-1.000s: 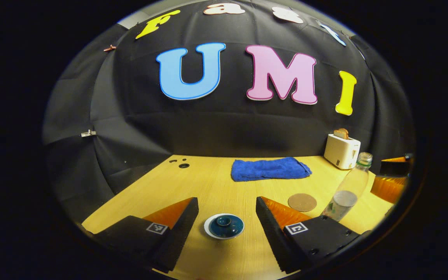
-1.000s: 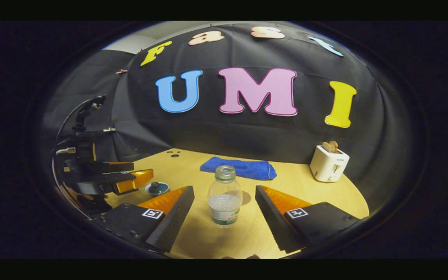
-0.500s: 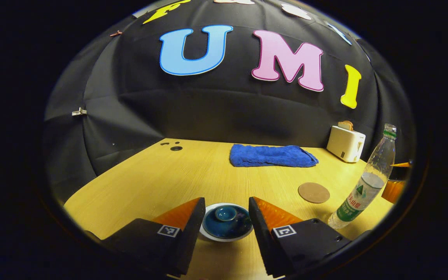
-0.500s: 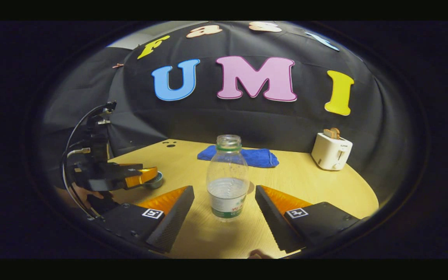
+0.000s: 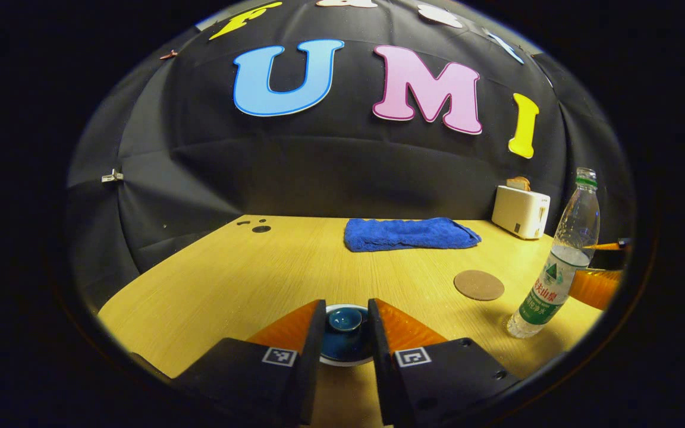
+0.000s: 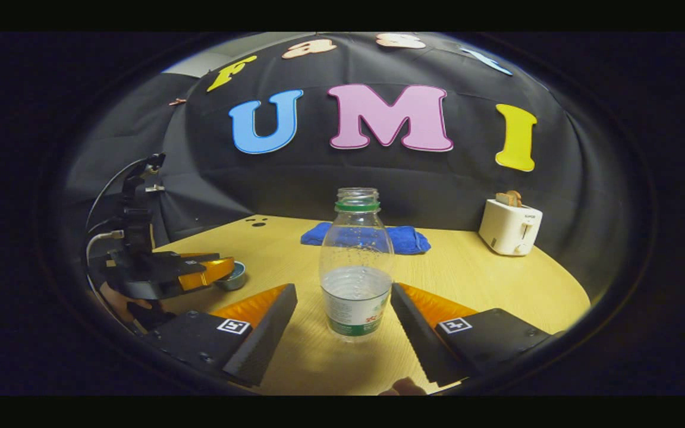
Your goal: Open the teacup lid with one hand, grasp the water bottle and pour water into the teacup with the other hand; after pouring, place the water bottle on the coaster and then close the teacup lid.
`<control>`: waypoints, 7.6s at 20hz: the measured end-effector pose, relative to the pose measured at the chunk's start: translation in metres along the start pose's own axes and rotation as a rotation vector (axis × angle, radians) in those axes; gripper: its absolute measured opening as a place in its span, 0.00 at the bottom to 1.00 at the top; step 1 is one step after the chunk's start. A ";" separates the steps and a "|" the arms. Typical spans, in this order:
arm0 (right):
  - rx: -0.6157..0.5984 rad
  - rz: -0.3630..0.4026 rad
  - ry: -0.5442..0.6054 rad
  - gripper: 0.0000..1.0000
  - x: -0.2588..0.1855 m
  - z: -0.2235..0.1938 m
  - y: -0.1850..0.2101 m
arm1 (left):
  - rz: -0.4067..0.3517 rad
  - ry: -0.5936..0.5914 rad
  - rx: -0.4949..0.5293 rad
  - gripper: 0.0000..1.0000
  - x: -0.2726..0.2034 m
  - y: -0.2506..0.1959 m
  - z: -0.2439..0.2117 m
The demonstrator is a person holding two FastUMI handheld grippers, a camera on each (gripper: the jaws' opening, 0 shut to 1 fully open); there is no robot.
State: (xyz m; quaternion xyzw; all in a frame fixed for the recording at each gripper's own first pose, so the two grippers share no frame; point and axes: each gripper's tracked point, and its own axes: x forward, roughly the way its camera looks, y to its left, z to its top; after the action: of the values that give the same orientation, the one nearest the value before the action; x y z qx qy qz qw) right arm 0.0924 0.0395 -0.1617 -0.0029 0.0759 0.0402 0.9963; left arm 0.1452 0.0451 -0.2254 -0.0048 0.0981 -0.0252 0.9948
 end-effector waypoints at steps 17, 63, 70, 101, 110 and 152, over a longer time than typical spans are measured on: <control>0.015 -0.025 -0.038 1.00 0.029 -0.011 -0.010 | 0.020 -0.063 0.016 0.20 -0.008 0.003 0.029; -1.193 0.000 -0.120 0.74 0.144 0.015 0.072 | 0.125 -0.073 -0.063 0.20 -0.072 0.157 0.027; -1.324 0.011 -0.143 0.74 0.166 0.004 0.077 | 0.106 -0.047 -0.036 0.24 -0.068 0.167 0.017; -1.800 0.056 -0.422 0.70 0.199 0.006 0.106 | 0.066 -0.023 -0.007 0.24 -0.057 0.175 0.005; -1.923 0.017 -0.503 0.69 0.202 0.021 0.101 | 0.070 -0.026 -0.003 0.24 -0.065 0.171 0.004; -2.014 0.053 -0.702 0.74 0.188 0.040 0.134 | 0.148 -0.056 0.011 0.24 -0.093 0.159 0.018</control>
State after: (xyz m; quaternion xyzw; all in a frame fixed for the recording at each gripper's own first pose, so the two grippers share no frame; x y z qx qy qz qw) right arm 0.2729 0.1881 -0.1501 -0.8118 -0.2836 0.1046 0.4996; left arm 0.0658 0.2092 -0.1920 0.0075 0.0700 0.0481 0.9964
